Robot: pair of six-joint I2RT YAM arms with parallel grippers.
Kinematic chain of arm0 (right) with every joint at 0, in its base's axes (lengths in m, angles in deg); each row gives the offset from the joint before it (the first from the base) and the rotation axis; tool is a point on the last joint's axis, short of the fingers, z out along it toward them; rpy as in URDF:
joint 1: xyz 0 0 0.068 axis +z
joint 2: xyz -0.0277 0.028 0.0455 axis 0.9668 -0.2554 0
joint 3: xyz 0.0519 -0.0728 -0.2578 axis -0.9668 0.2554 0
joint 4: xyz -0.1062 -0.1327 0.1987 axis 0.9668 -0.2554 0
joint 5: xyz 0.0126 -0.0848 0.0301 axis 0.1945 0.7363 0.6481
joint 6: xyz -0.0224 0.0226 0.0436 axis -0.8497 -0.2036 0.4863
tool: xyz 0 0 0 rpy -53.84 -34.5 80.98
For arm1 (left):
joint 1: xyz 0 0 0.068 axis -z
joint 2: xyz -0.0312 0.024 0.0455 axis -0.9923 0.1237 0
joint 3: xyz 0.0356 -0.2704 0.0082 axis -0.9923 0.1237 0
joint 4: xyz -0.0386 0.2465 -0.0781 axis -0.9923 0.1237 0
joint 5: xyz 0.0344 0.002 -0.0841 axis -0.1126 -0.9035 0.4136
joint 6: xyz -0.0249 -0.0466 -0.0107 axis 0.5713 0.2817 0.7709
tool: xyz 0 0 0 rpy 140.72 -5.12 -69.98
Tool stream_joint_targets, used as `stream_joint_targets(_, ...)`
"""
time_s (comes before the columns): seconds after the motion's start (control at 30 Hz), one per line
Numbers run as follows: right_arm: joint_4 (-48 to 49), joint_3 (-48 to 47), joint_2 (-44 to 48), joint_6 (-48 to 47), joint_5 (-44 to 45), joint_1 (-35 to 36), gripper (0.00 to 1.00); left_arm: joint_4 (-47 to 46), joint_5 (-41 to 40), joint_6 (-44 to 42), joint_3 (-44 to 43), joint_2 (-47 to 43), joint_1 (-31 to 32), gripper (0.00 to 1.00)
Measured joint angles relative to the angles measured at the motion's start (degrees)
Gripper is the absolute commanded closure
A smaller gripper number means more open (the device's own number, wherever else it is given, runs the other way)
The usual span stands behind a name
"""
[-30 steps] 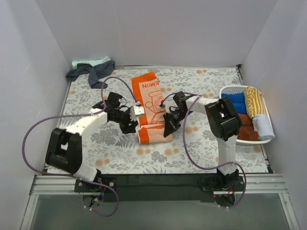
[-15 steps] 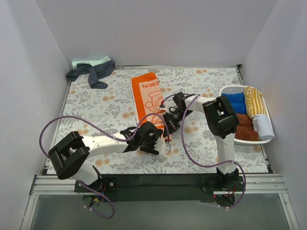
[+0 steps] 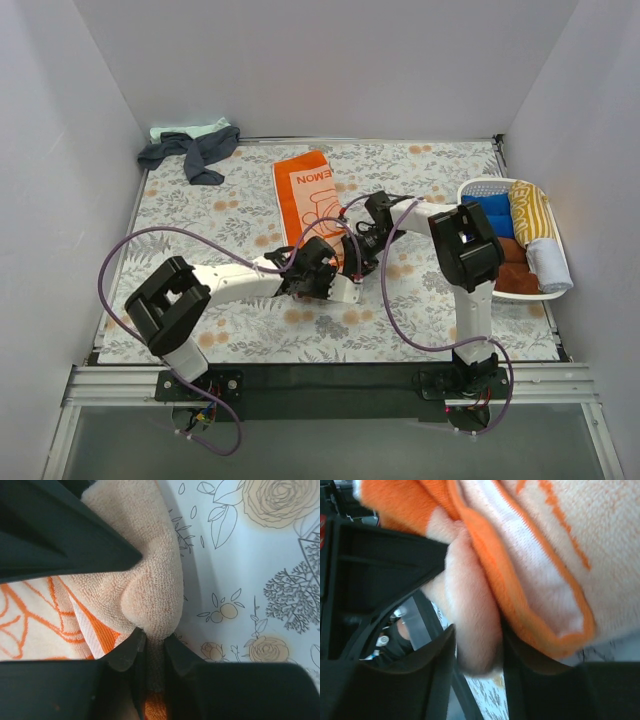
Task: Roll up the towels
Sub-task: Roll the towel
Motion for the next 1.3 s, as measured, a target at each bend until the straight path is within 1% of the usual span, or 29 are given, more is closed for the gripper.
stream_joint_targets(0.07,0.0,0.9,2.6,-0.7,1.1,-0.9,0.53,4.3,5.4,0.1,-3.2,1.4,-2.6,1.00)
stream_joint_targets(0.1,0.0,1.5,4.3,-1.2,1.9,-2.0,0.47,6.6,8.0,0.1,-4.9,2.5,-3.7,1.00)
stream_joint_targets(0.2,0.0,3.5,10.2,-3.1,3.2,-6.8,0.41,13.3,16.1,-0.2,-10.3,6.0,-7.7,1.00)
stream_joint_targets(0.33,-0.1,6.7,20.2,-6.8,5.4,-12.9,0.39,20.7,25.5,-2.0,-15.5,9.9,-11.9,1.00)
stream_joint_targets(0.4,0.1,8.8,25.9,-9.1,6.4,-13.4,0.38,24.8,29.5,-2.9,-17.7,11.8,-13.2,1.00)
stream_joint_targets(0.5,1.1,12.9,35.1,-12.6,7.6,-12.3,0.39,32.5,36.4,-5.3,-21.6,16.0,-14.9,1.00)
stream_joint_targets(0.6,4.0,17.7,43.9,-15.5,10.1,-9.4,0.40,39.4,42.4,-7.0,-25.6,20.9,-16.3,1.00)
stream_joint_targets(0.67,5.7,20.4,47.9,-17.0,12.6,-5.9,0.40,43.1,45.8,-7.4,-27.6,23.8,-17.1,1.00)
stream_joint_targets(0.77,9.2,24.1,51.5,-19.1,17.5,2.8,0.39,48.7,50.2,-7.8,-30.5,28.1,-18.4,1.00)
stream_joint_targets(0.83,11.3,25.7,52.1,-20.4,20.5,8.4,0.36,51.7,52.5,-7.8,-31.8,30.4,-19.2,1.00)
stream_joint_targets(0.9,12.4,26.2,51.5,-21.4,22.7,12.1,0.34,53.9,53.8,-7.7,-32.5,31.9,-19.7,1.00)
stream_joint_targets(1.0,15.2,26.1,48.7,-22.5,26.0,16.3,0.30,56.3,54.6,-7.6,-33.3,33.3,-20.1,1.00)
stream_joint_targets(1.13,19.0,26.2,43.8,-23.7,29.9,22.6,0.30,58.5,55.5,-7.5,-34.3,34.9,-20.5,0.99)
stream_joint_targets(1.17,19.8,26.2,43.0,-23.9,30.6,23.7,0.31,58.9,55.6,-7.4,-34.5,35.2,-20.6,0.99)
stream_joint_targets(1.27,22.5,26.2,39.8,-24.3,31.6,26.5,0.40,59.8,55.6,-7.3,-35.0,35.7,-20.7,0.97)
stream_joint_targets(1.3,22.9,26.2,38.9,-24.3,31.8,26.8,0.53,59.9,55.6,-7.2,-35.2,35.9,-20.8,0.96)
